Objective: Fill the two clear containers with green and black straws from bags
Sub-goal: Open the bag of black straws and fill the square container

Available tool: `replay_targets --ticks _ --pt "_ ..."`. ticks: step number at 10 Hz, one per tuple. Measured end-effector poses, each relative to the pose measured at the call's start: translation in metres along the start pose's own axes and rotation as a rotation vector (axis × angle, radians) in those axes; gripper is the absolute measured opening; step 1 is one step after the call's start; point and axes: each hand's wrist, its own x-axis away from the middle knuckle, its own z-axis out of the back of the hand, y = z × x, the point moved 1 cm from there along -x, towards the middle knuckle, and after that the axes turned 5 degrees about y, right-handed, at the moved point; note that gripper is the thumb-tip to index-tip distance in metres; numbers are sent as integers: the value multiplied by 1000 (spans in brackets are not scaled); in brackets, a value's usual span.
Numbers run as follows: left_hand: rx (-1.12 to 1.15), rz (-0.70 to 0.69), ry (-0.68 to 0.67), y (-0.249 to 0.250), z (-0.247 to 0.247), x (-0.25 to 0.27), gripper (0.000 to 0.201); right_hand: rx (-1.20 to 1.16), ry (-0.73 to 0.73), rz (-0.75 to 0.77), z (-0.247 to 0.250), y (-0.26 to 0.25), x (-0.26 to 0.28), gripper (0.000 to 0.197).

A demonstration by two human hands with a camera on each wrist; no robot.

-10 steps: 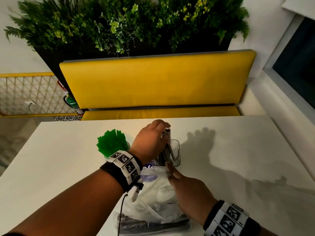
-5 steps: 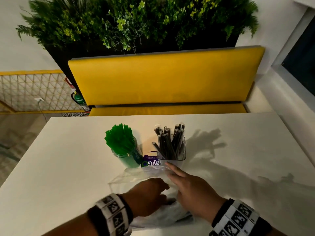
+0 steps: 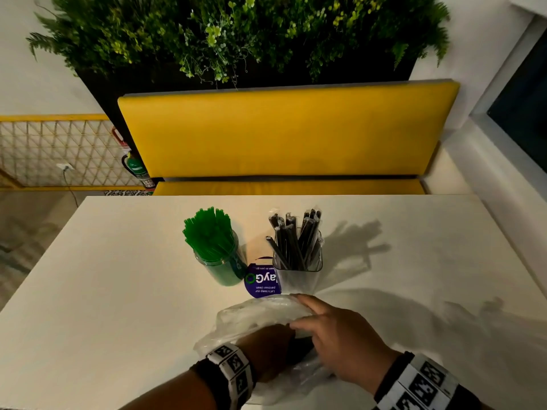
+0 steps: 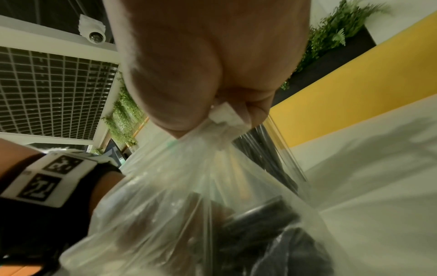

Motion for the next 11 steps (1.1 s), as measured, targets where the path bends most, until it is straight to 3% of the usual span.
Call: replay_targets --ticks 1,2,3,4,5,6,8,9,10,11 --pt "-86 -3 -58 1 -1 1 47 46 -34 -37 -3 -4 1 44" --pt "102 -20 -22 1 3 4 26 94 -67 -114 -2 5 2 46" --pt "76 13 112 -7 21 17 40 137 -76 -192 3 21 1 70" --pt "437 -308 52 -2 36 36 48 96 -62 -206 8 25 -1 67" --pt "413 -180 77 1 42 32 47 49 -46 -184 14 27 -4 65" --pt "224 15 38 -4 39 18 57 -41 -79 -116 19 22 -6 72" --pt "147 -62 112 6 41 14 42 -108 -99 -45 21 20 -9 81" --pt "137 -24 41 0 46 16 44 -86 -142 -115 30 33 -11 70" --pt "40 -55 76 -7 52 18 43 -23 -157 -162 31 39 -14 57" --pt "-28 -135 225 2 58 23 45 57 -162 -169 26 39 -17 37"
